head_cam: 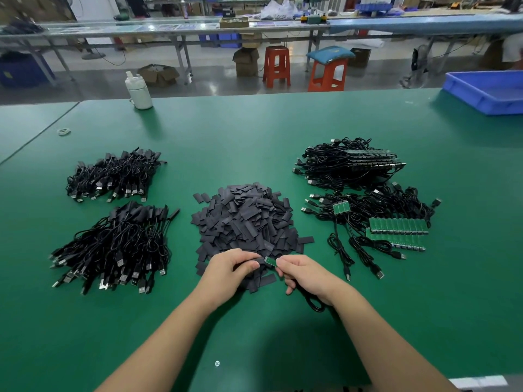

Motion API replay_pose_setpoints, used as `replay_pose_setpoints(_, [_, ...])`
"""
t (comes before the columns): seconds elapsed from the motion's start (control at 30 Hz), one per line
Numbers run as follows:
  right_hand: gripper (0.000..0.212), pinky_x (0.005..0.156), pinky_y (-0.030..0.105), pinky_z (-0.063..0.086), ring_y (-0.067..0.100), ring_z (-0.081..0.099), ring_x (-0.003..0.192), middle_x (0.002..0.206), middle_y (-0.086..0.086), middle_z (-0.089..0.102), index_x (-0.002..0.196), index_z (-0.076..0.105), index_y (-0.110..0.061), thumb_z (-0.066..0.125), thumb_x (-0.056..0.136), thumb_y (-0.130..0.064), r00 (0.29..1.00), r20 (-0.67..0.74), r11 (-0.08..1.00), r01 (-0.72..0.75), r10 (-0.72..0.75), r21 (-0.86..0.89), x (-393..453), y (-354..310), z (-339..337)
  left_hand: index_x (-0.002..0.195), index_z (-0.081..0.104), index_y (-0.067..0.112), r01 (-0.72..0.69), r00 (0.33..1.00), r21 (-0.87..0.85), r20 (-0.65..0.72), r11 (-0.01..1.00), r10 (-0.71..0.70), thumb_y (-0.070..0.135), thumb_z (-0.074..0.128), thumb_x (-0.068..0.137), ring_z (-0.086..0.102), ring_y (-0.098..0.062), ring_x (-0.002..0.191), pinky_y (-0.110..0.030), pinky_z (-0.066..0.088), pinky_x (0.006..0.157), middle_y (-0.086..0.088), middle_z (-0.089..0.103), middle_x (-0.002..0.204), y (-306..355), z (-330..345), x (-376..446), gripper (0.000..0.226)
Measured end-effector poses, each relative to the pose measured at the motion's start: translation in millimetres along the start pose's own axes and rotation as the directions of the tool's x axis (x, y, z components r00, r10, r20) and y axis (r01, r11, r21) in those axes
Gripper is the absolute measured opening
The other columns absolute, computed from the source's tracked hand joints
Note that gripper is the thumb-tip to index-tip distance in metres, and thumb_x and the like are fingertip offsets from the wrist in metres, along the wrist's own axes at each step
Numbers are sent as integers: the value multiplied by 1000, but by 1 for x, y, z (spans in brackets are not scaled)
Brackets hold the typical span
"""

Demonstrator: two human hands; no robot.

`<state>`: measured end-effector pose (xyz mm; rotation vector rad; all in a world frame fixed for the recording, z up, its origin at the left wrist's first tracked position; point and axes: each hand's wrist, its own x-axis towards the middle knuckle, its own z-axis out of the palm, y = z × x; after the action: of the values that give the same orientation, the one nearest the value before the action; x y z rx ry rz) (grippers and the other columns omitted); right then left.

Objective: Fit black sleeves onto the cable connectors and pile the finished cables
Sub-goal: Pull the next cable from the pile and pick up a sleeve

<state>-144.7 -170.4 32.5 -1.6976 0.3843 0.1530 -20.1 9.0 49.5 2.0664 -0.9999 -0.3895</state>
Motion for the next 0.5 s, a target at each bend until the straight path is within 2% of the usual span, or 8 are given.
replay_pose_setpoints(0.23, [35,75,32,56,9,44,57,54,-7,43,77,55,-17,44,106,-32,999,45,999,0,2,-42,1,4,-3,114,73,25,-82,997,100,14,992,81,28,67,92,60,-1,89,-21,45,85,13,66,90,3,0,0,23])
replay_pose_setpoints(0.4, [33,75,32,56,8,45,58,56,-10,44,74,56,-21,47,100,-39,998,56,997,10,-6,-71,2,6,-3,117,72,22,-132,986,143,125,981,114,29,66,93,59,-2,89,-10,41,82,15,64,91,3,-5,4,26])
replay_pose_setpoints(0.5, [33,76,31,57,8,47,59,56,-12,46,75,57,-21,47,101,-37,998,55,995,12,-6,-100,1,5,-3,119,71,21,-152,981,179,150,972,126,31,65,94,60,-5,91,-12,42,83,13,64,93,5,-7,6,29])
